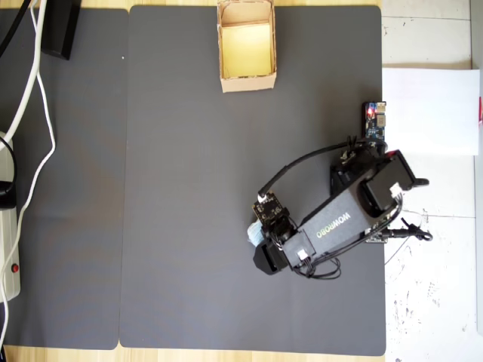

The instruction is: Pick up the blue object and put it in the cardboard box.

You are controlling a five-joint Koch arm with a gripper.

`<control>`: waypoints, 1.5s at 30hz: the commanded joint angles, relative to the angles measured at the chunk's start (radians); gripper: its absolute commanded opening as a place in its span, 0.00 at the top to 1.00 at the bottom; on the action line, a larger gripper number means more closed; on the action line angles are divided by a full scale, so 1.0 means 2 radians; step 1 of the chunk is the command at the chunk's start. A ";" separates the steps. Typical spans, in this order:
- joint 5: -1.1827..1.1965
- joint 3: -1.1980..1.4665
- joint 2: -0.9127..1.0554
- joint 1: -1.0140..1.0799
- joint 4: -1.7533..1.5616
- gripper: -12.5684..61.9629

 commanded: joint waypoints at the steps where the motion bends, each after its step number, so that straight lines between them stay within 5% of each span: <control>1: 0.051 -0.046 -0.005 -0.009 -0.063 0.52; 5: 0.015 -0.046 -0.005 -0.002 -0.104 0.69; 34: 0.020 0.217 0.364 0.130 -0.219 0.69; 45: 0.020 0.258 0.436 0.184 -0.256 0.69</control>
